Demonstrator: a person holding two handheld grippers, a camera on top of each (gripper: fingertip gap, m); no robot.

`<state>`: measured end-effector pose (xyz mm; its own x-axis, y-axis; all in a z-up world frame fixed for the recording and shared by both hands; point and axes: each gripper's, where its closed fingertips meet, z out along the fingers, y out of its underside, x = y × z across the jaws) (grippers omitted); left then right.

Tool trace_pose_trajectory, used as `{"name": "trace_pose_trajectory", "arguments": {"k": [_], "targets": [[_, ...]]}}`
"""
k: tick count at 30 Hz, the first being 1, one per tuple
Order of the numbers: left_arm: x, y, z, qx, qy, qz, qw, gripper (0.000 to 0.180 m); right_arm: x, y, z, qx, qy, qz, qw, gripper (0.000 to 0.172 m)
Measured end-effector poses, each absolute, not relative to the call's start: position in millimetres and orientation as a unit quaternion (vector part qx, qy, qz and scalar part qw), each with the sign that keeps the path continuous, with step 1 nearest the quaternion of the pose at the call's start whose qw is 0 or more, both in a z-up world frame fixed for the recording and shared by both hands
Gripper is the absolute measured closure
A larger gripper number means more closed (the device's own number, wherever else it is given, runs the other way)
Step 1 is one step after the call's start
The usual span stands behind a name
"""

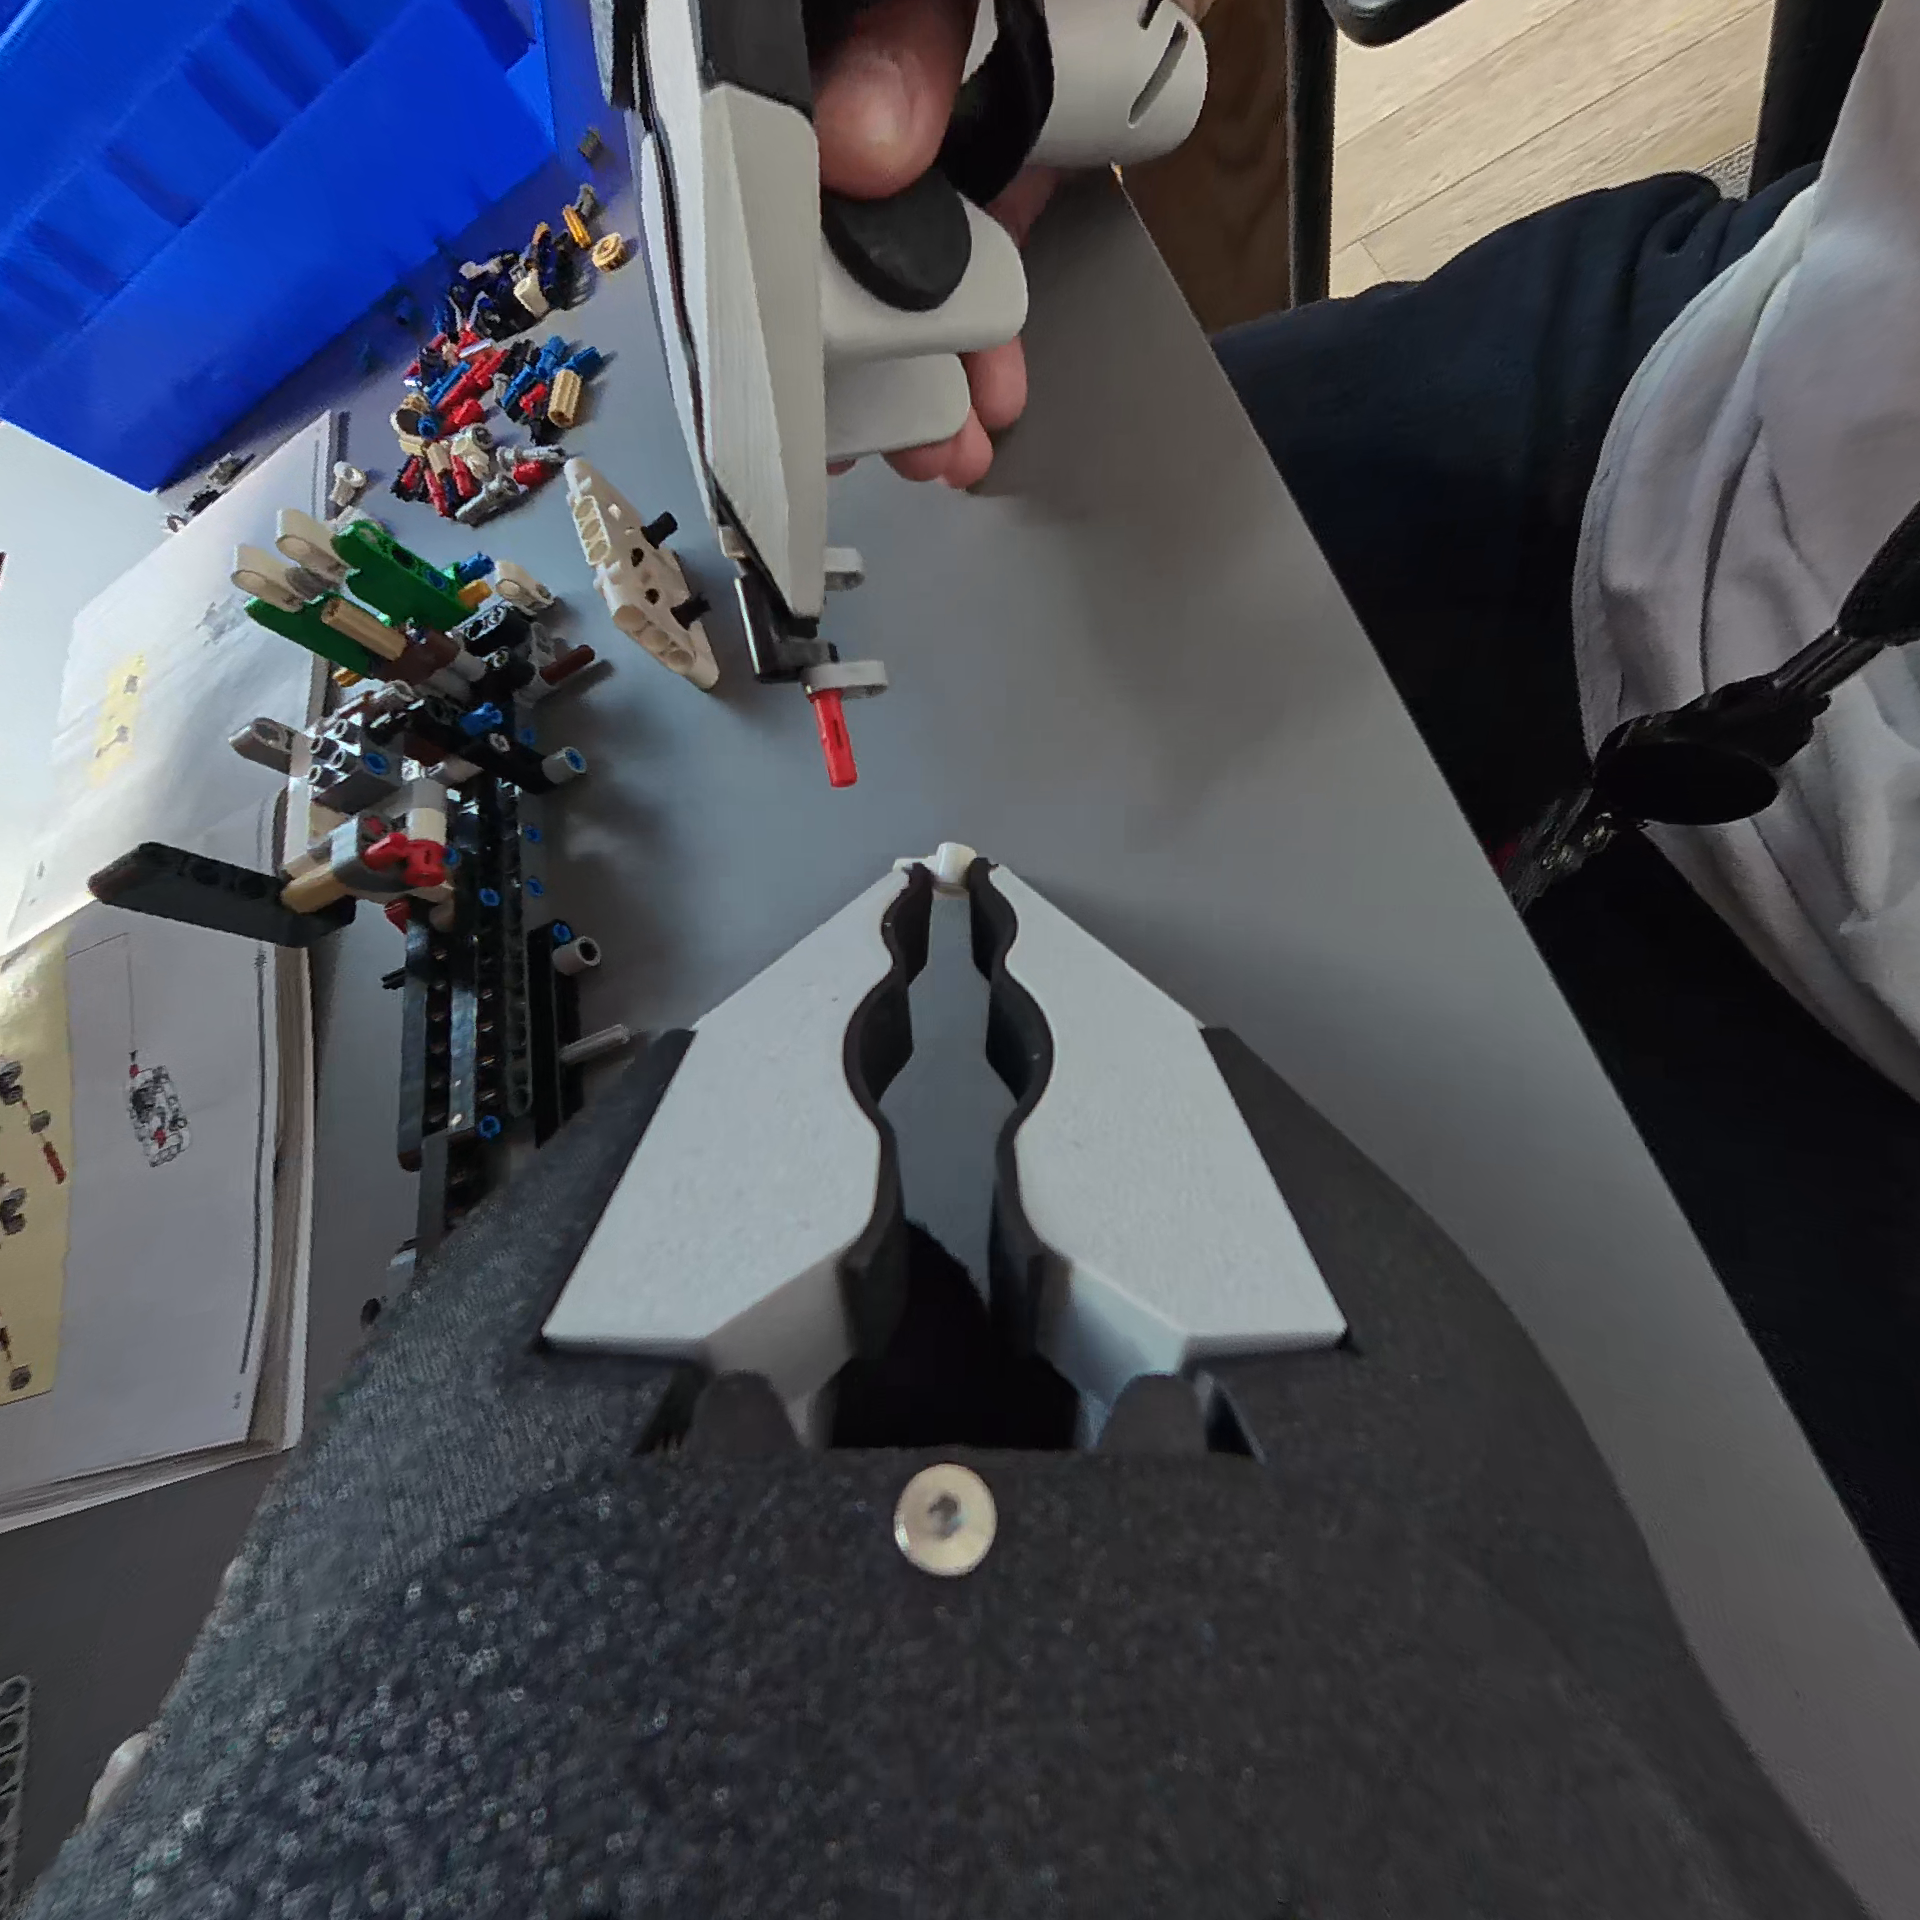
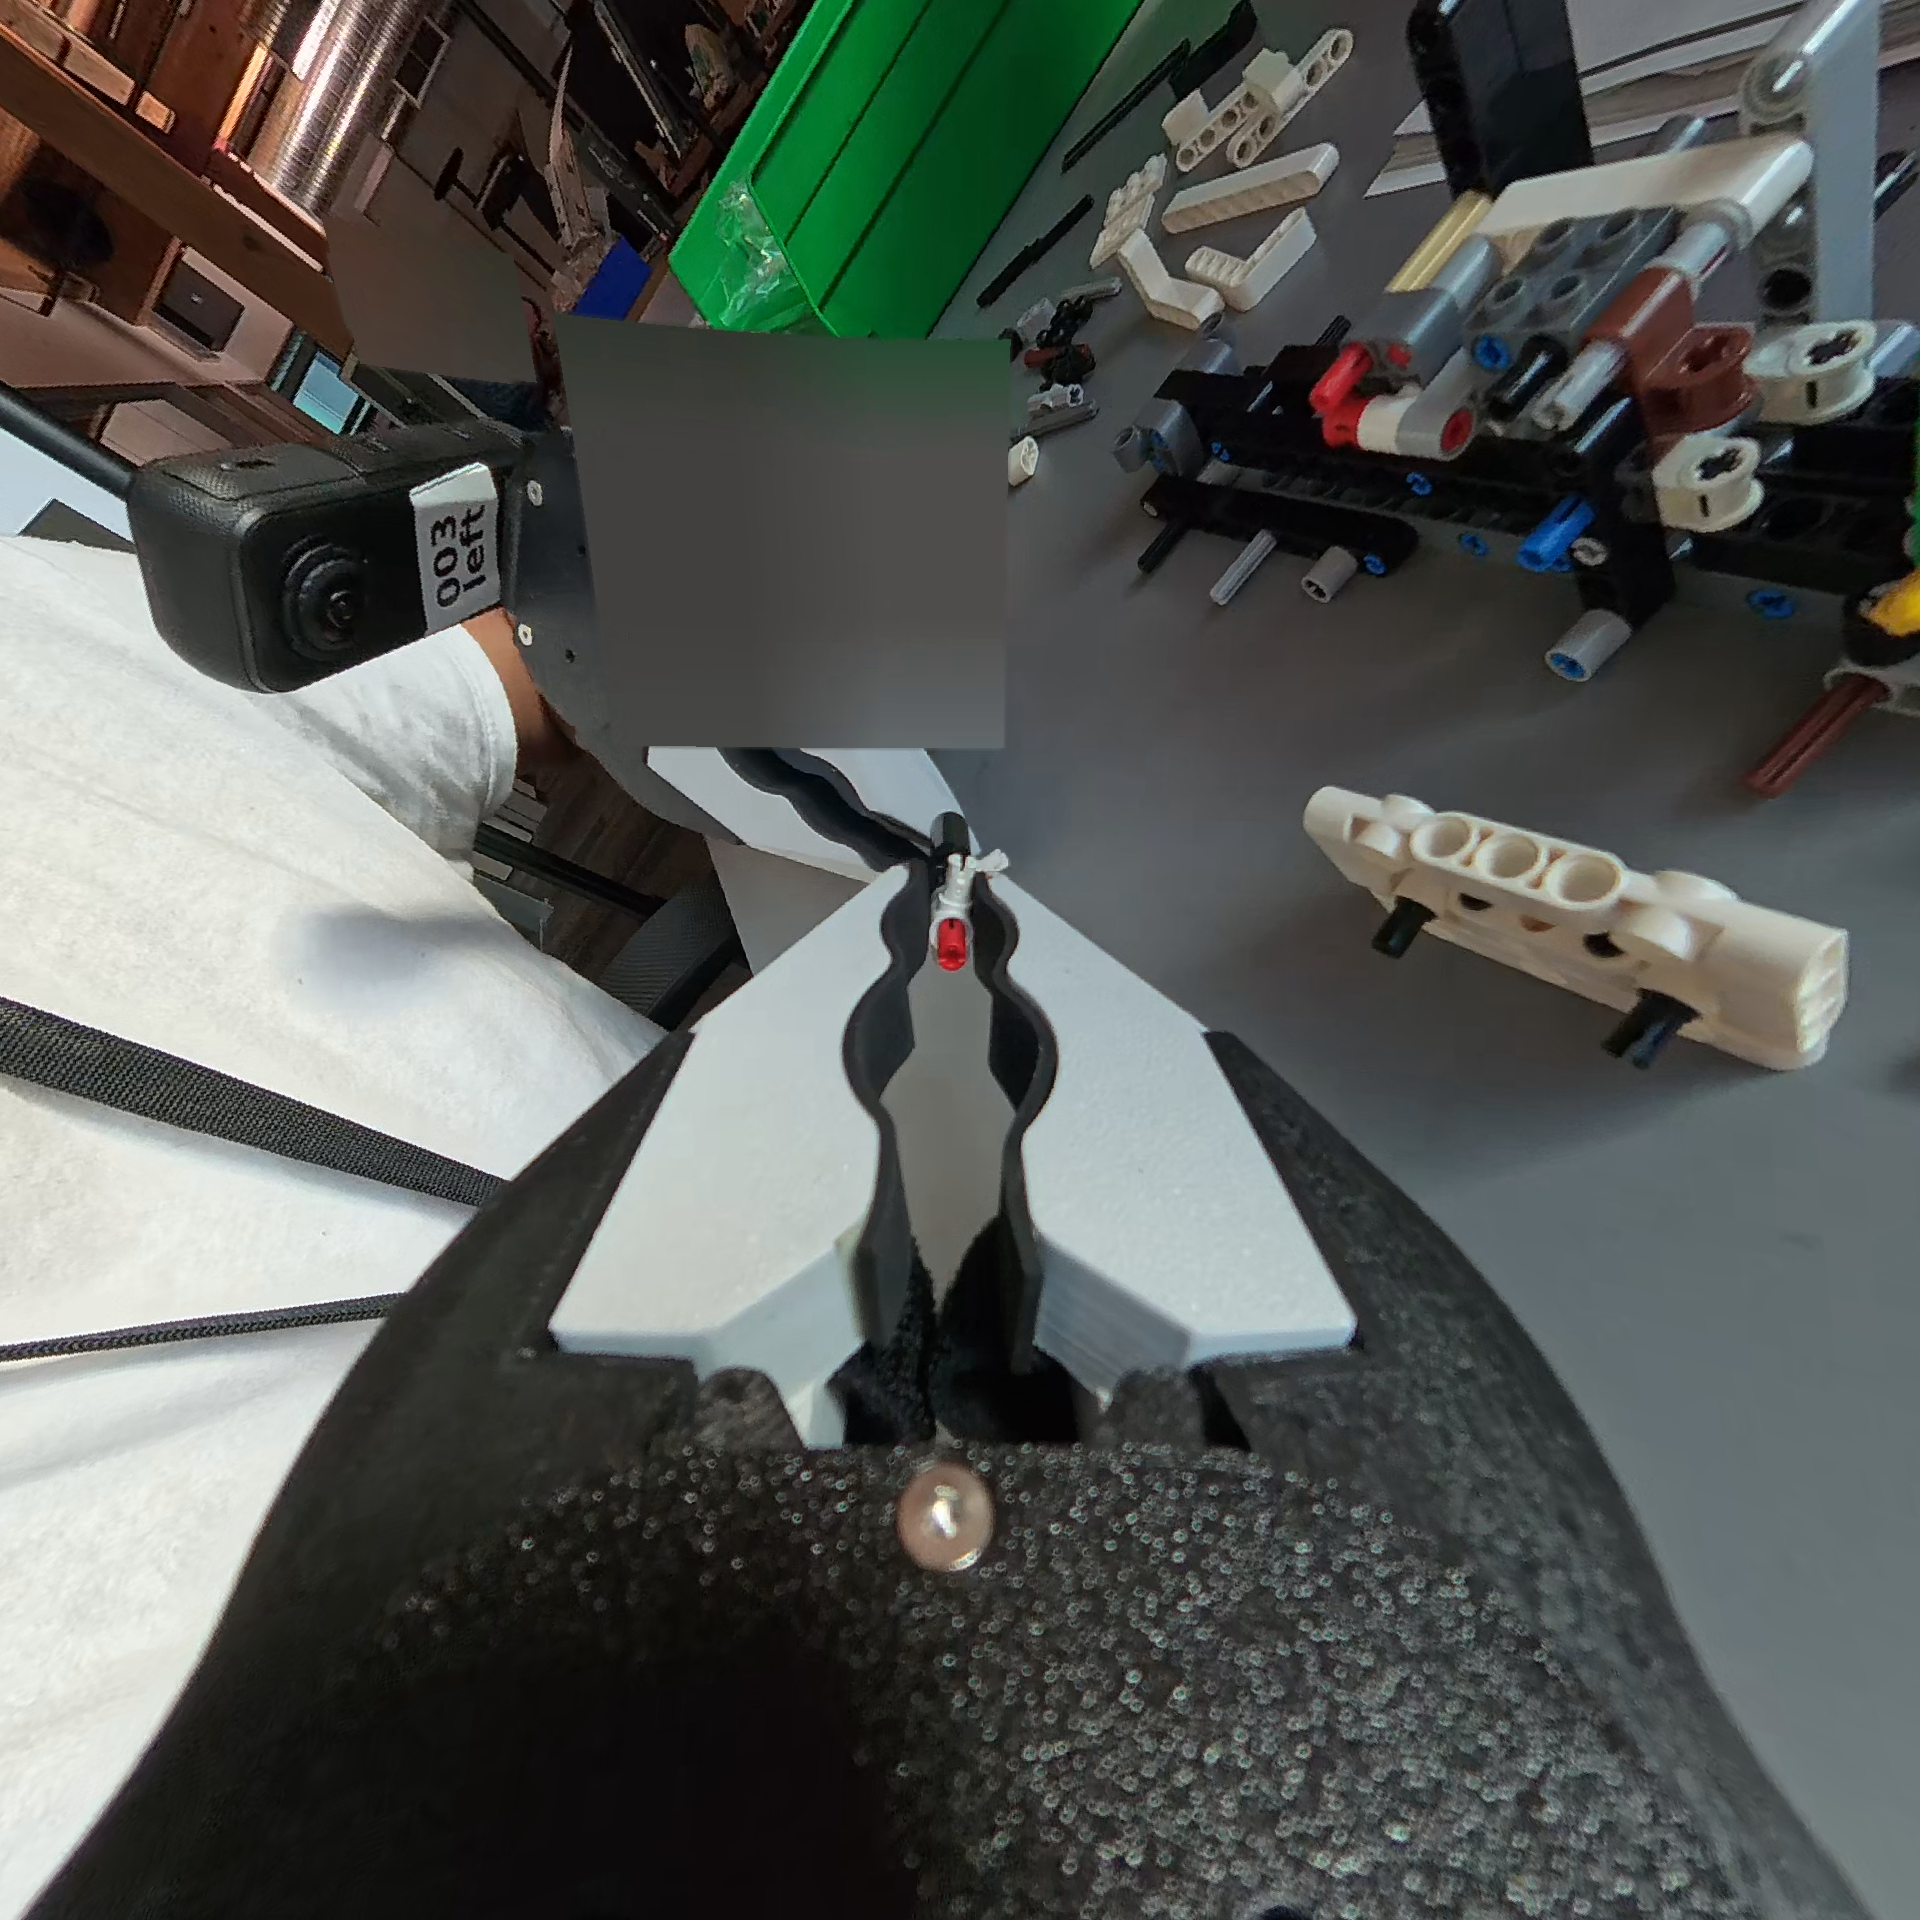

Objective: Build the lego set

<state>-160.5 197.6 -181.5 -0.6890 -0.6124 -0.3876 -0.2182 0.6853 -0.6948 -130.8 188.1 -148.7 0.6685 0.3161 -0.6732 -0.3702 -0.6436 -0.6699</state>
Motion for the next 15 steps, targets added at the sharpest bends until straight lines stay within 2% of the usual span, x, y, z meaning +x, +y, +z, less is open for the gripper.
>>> {"name": "trace_pose_trajectory", "arguments": {"k": [1,11,15], "targets": [[-160,197,-178,-0.241,0.859,-0.319,0.319,0.175,-131,188,-149,-0.811,0.017,0.405,0.422,0.166],[-147,214,-145,-0.265,0.808,-0.333,0.408,0.176,-130,195,-145,-0.800,0.065,0.403,0.439,0.166],[-148,215,-137,-0.252,0.801,-0.336,0.427,0.176,-129,195,-135,-0.773,0.088,0.444,0.444,0.166]]}}
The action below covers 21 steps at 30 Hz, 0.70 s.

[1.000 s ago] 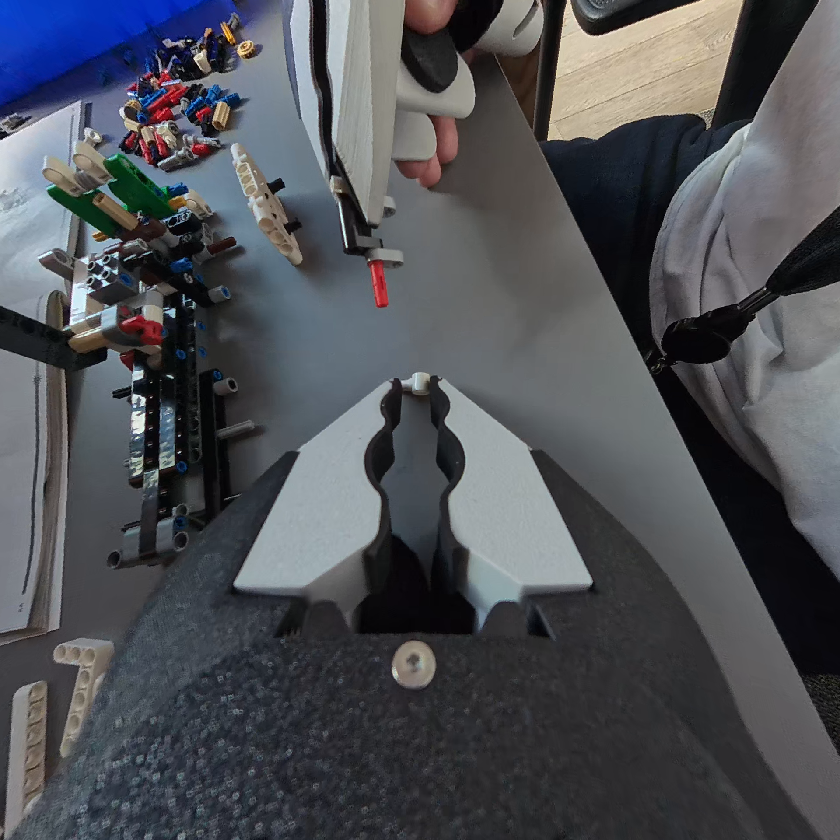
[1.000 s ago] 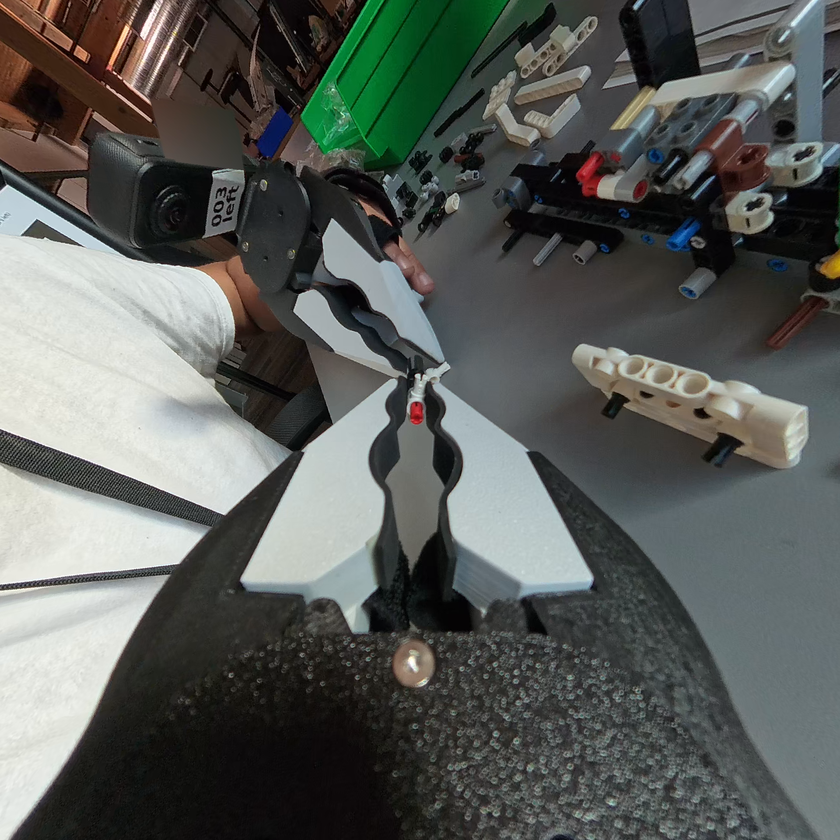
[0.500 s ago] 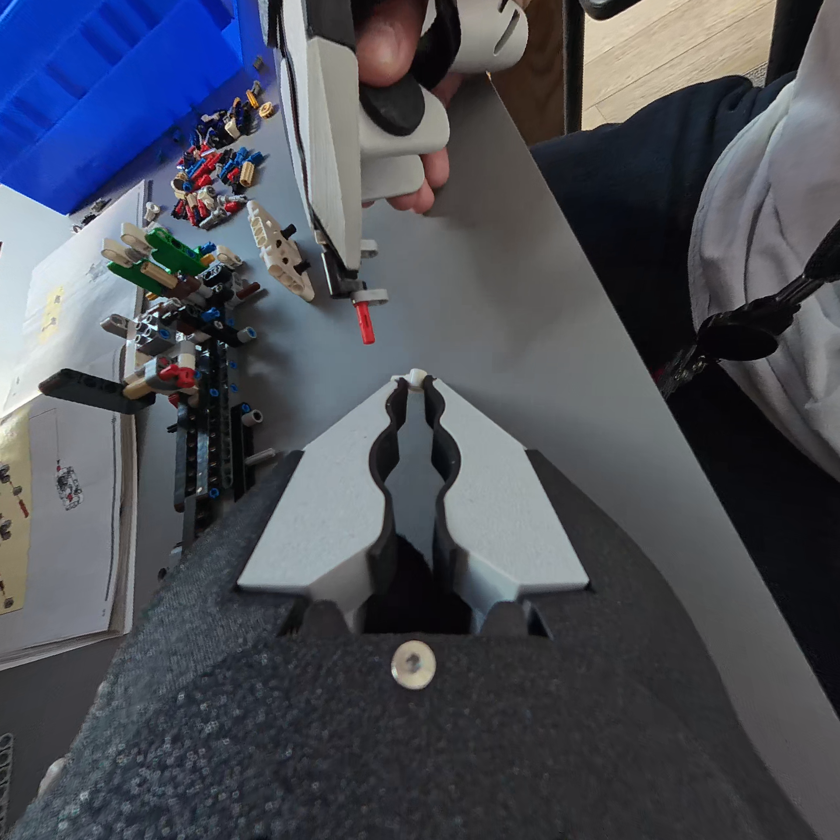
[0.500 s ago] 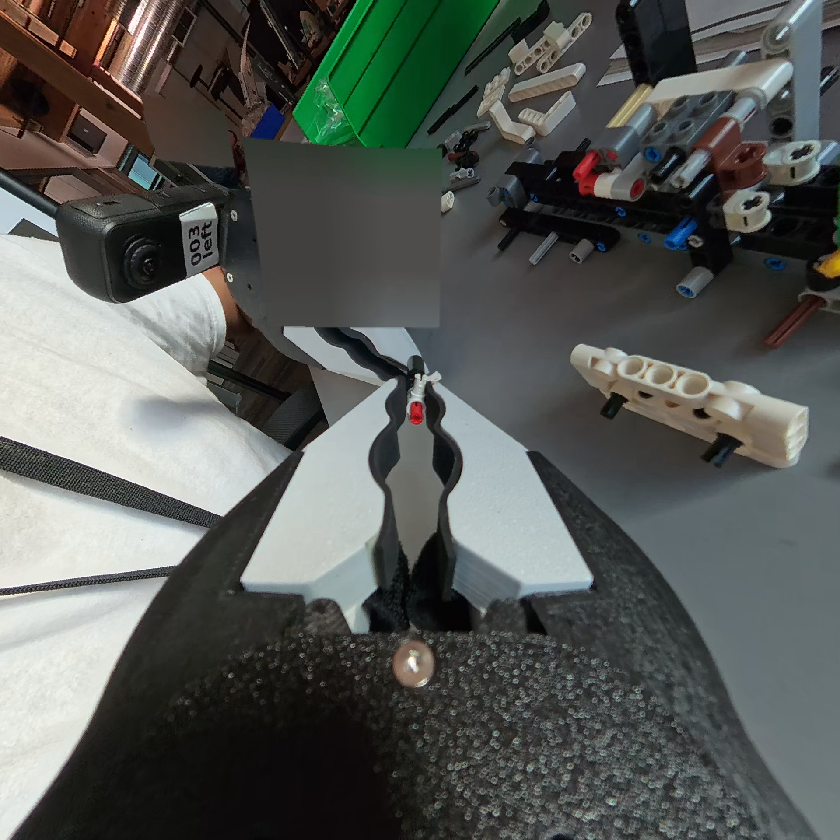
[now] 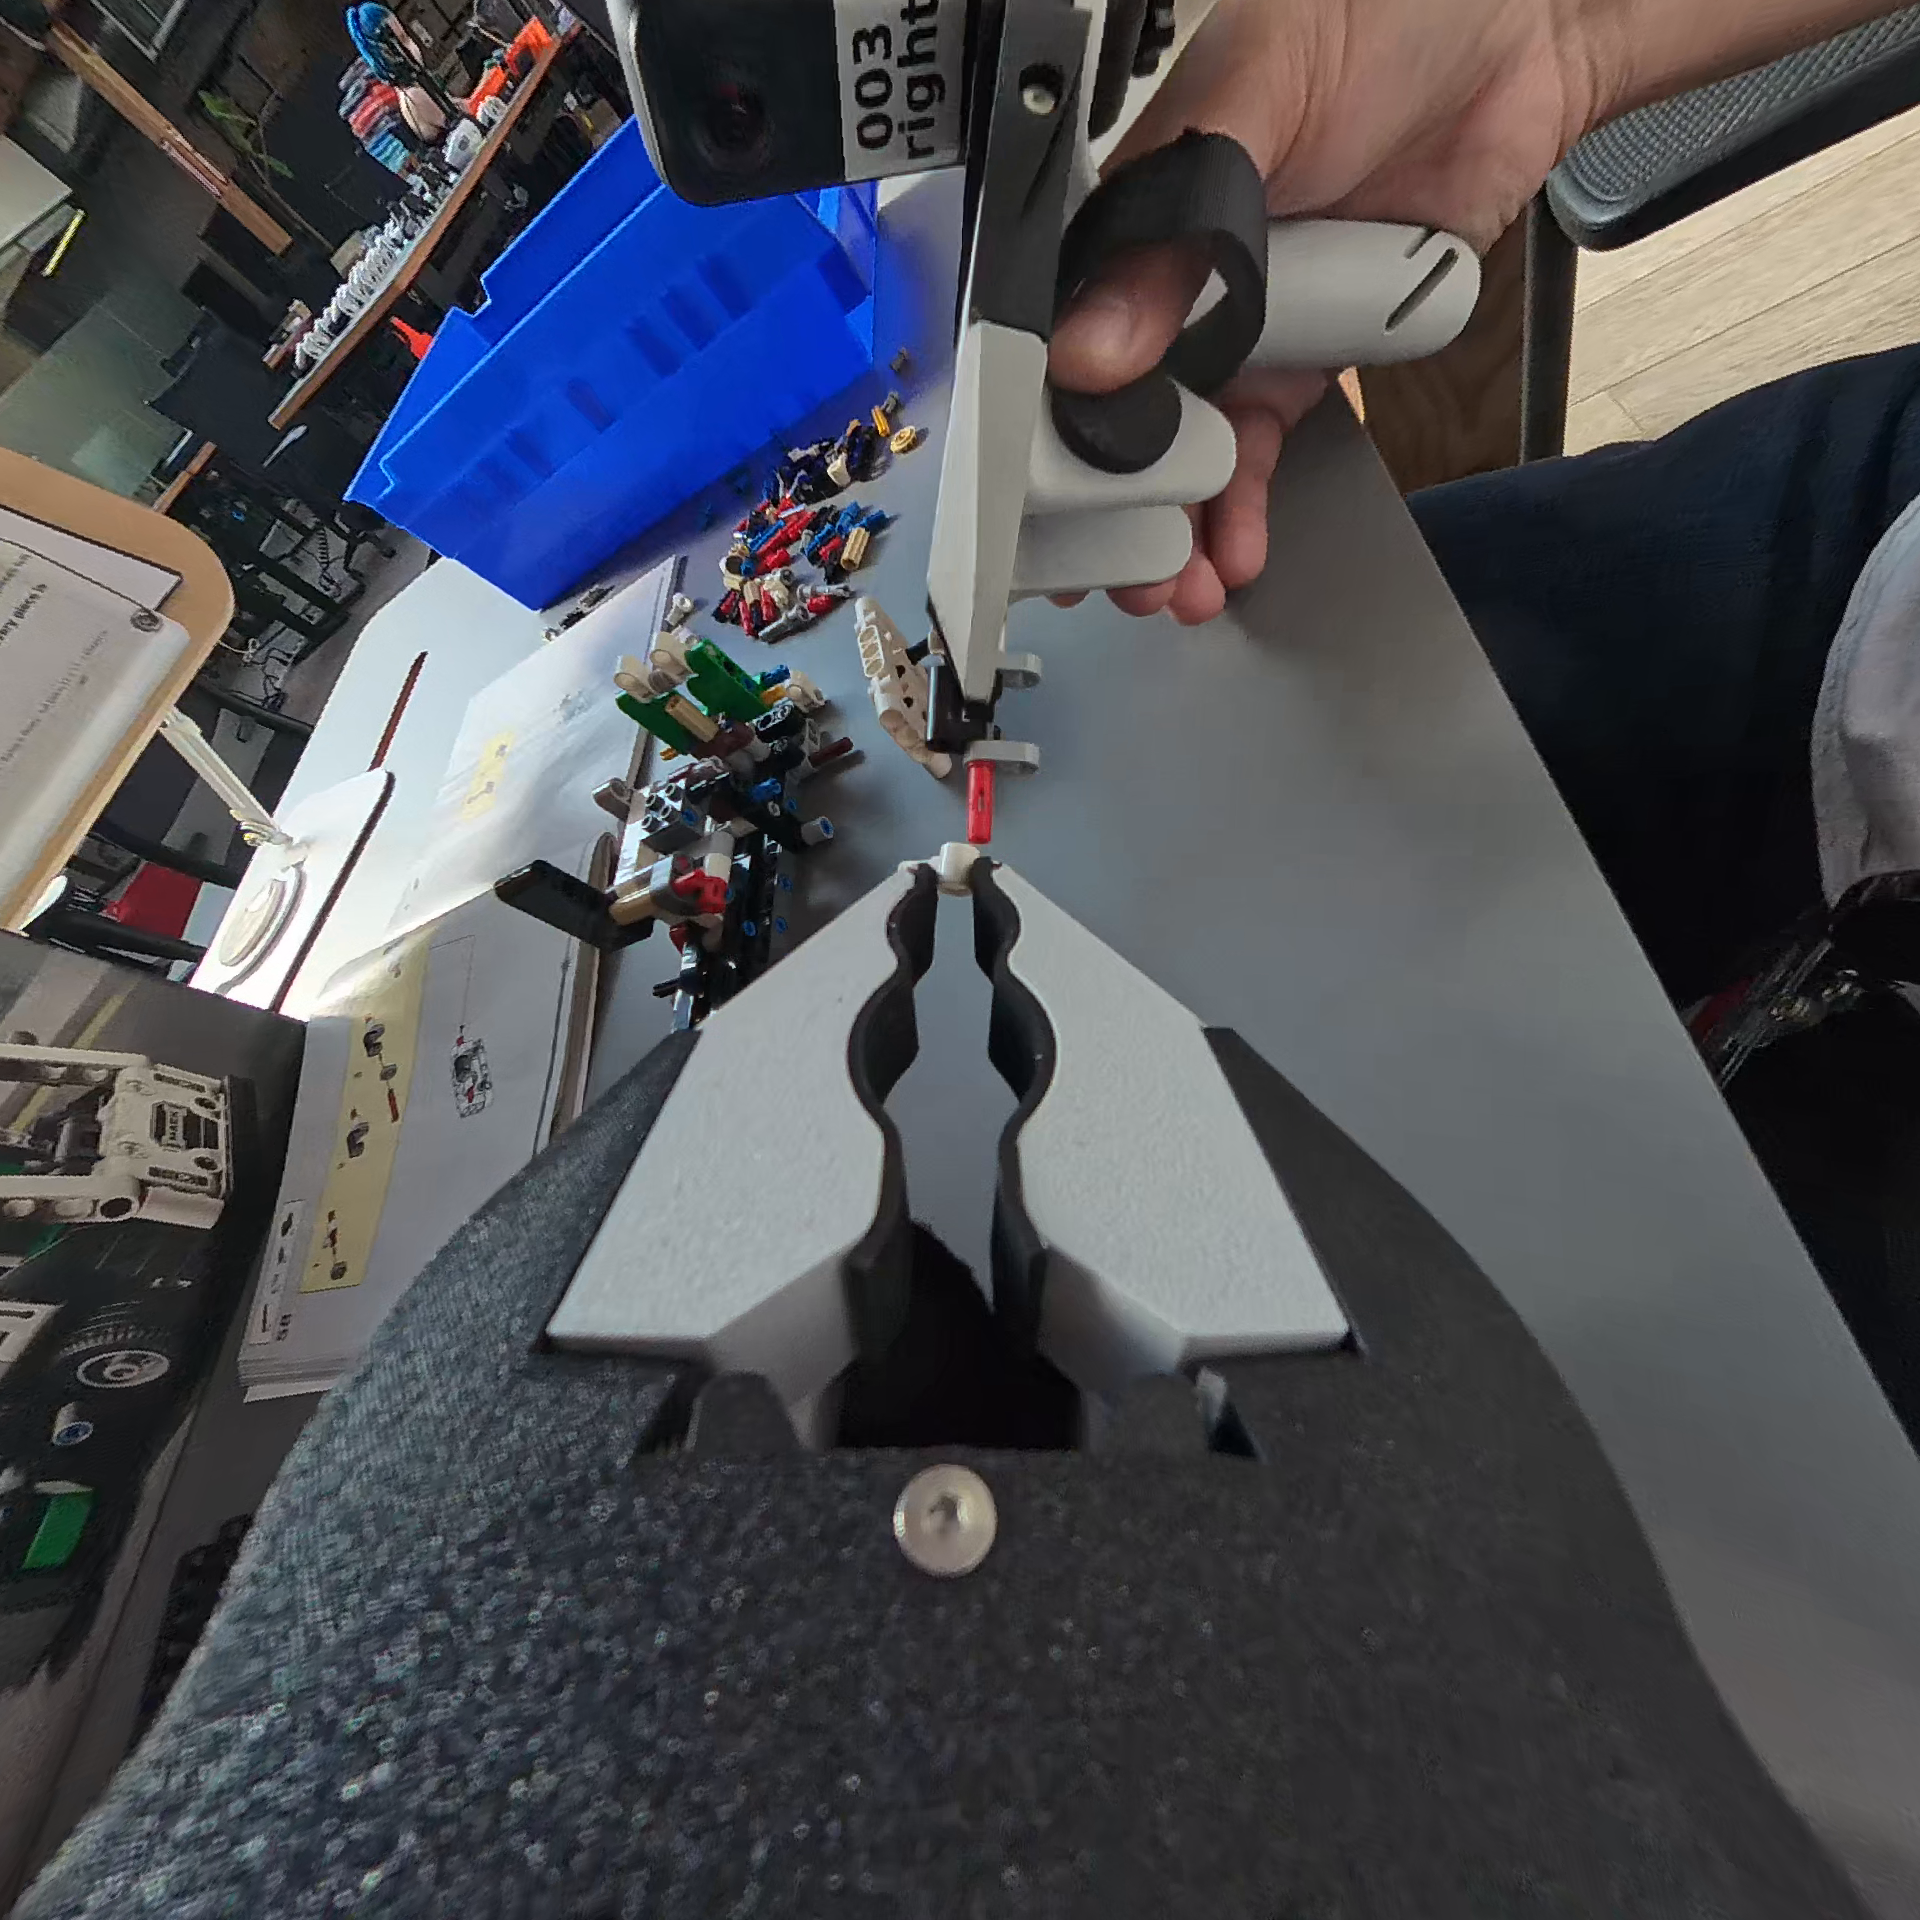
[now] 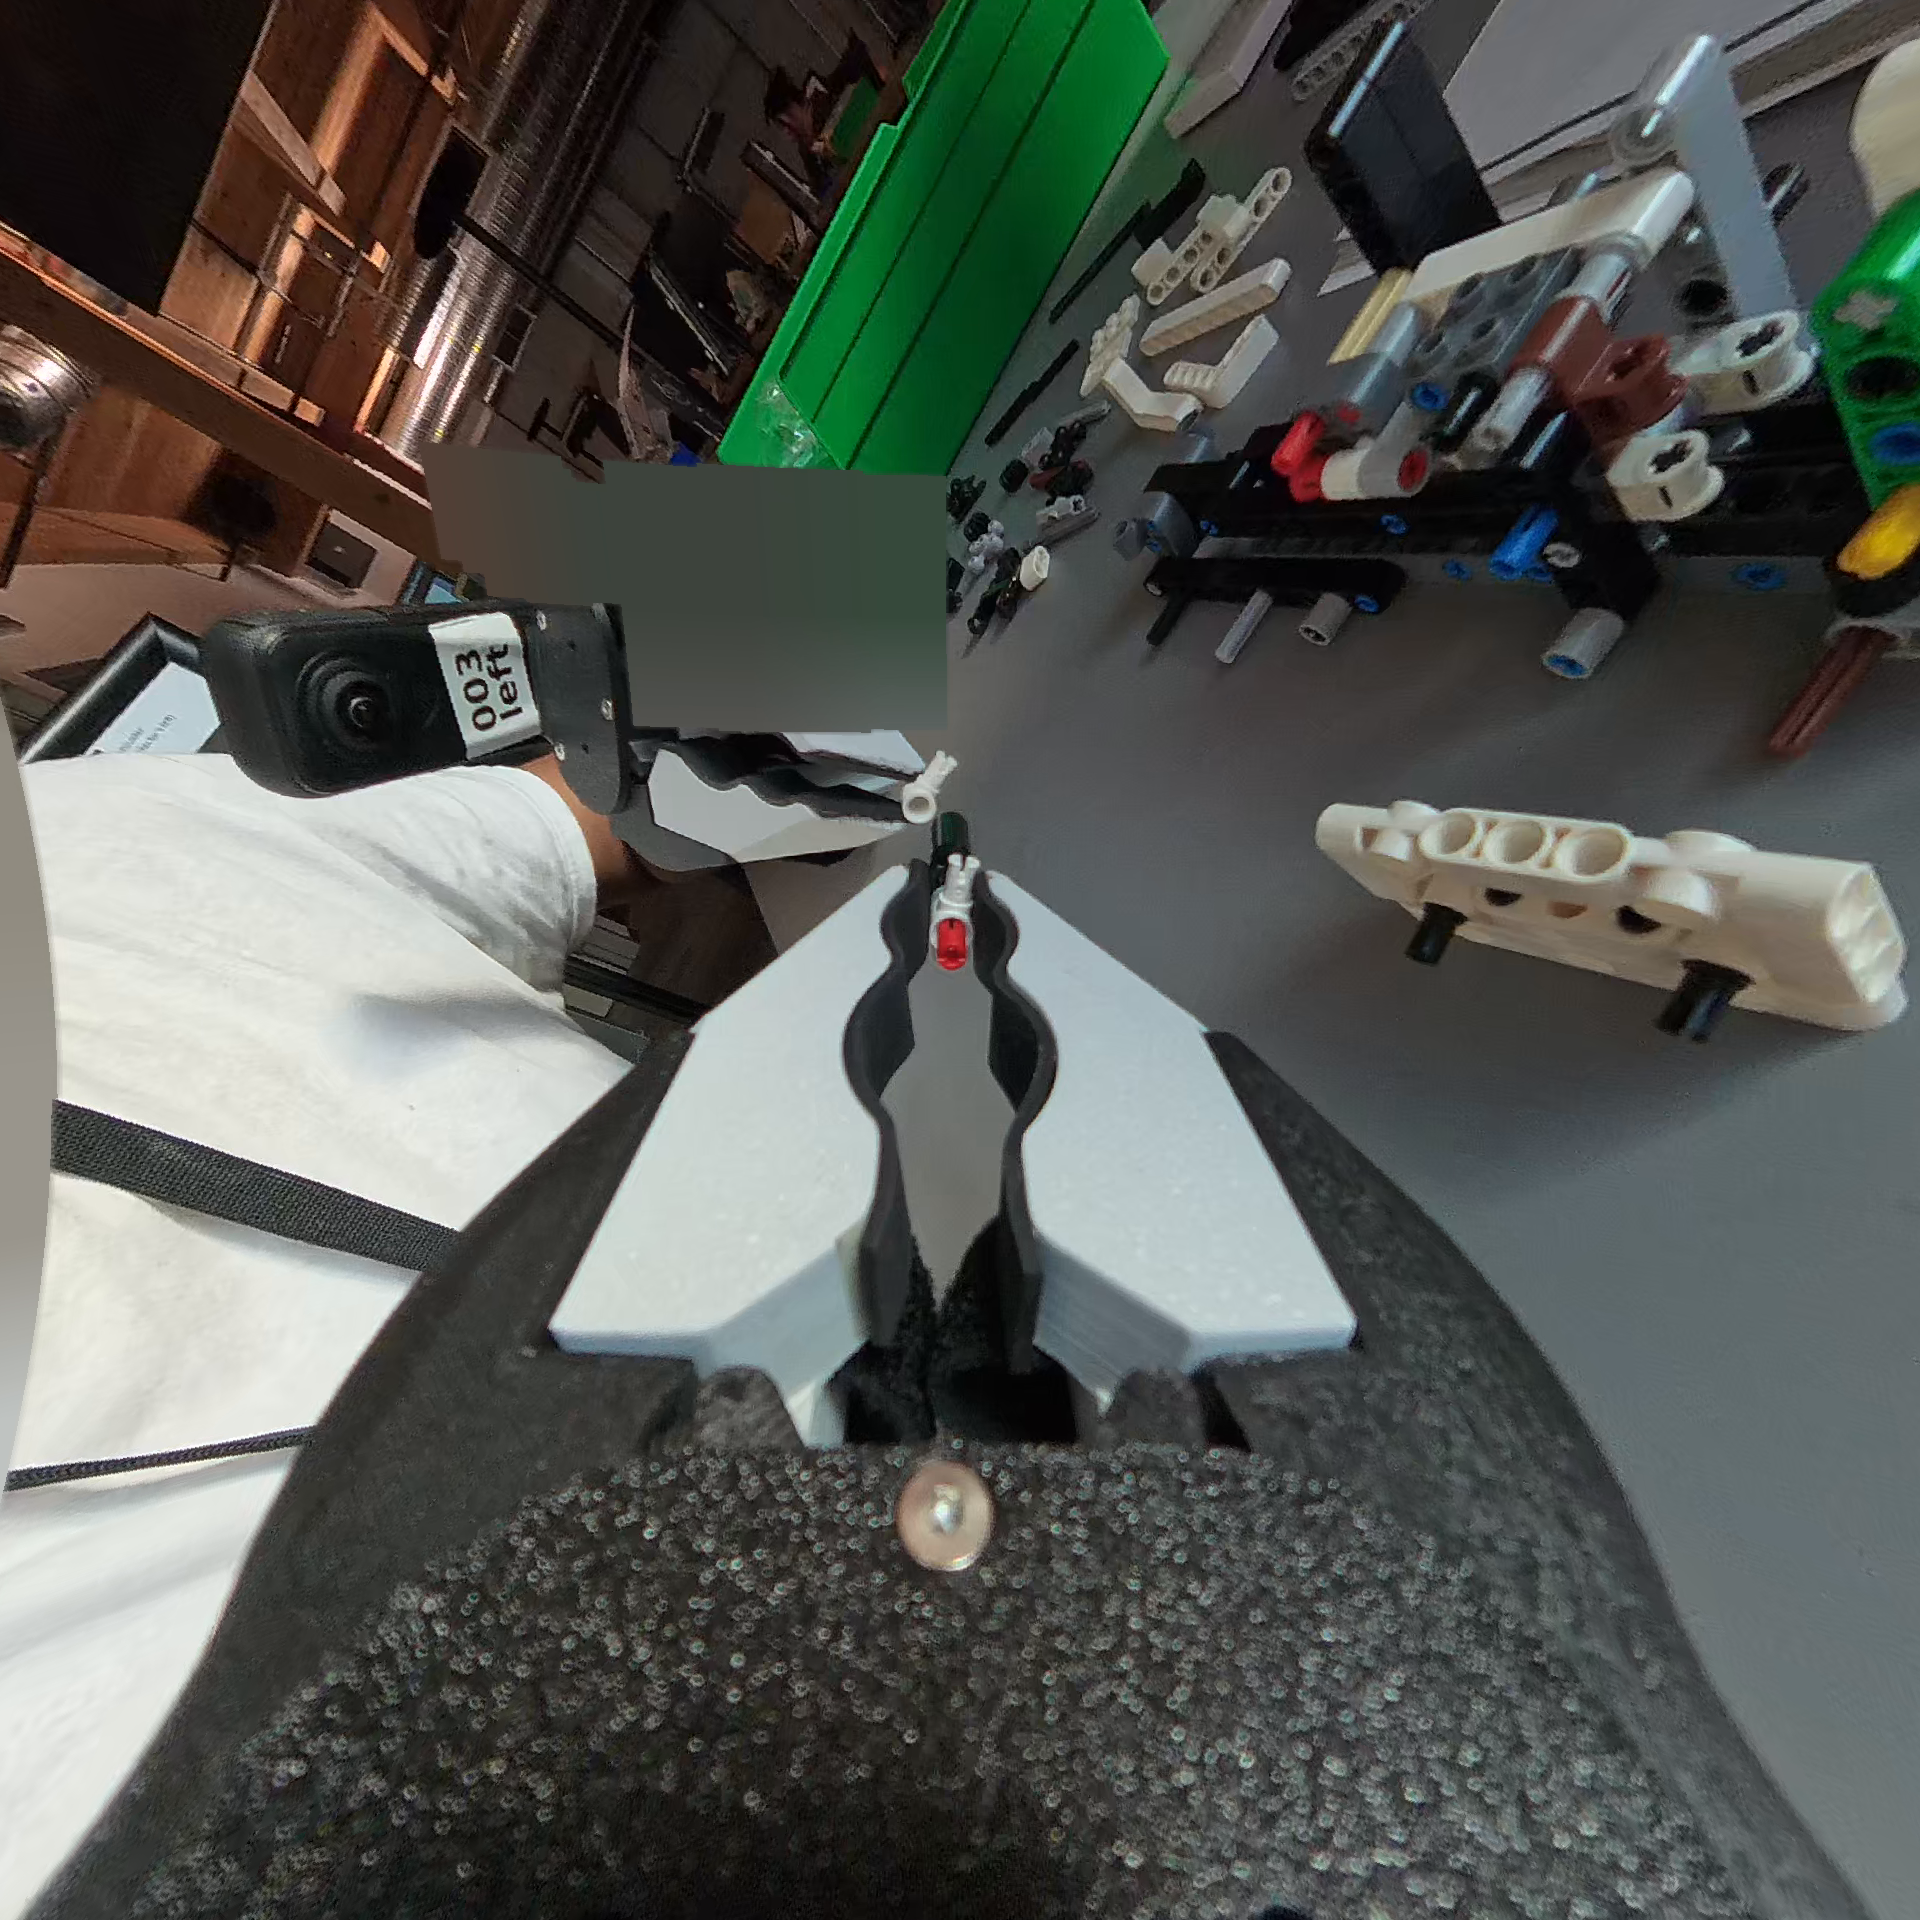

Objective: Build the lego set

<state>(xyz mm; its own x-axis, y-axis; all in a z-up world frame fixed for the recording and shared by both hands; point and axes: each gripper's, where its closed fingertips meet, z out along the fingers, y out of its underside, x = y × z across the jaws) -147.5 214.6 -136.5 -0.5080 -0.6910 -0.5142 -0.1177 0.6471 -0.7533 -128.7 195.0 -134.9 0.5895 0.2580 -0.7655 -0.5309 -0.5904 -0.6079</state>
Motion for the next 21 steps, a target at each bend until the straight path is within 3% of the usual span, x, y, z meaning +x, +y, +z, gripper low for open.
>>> {"name": "trace_pose_trajectory", "arguments": {"k": [21], "targets": [[-152,204,-126,-0.162,0.789,-0.326,0.494,0.176,-137,192,-123,-0.726,0.114,0.532,0.421,0.167]]}}
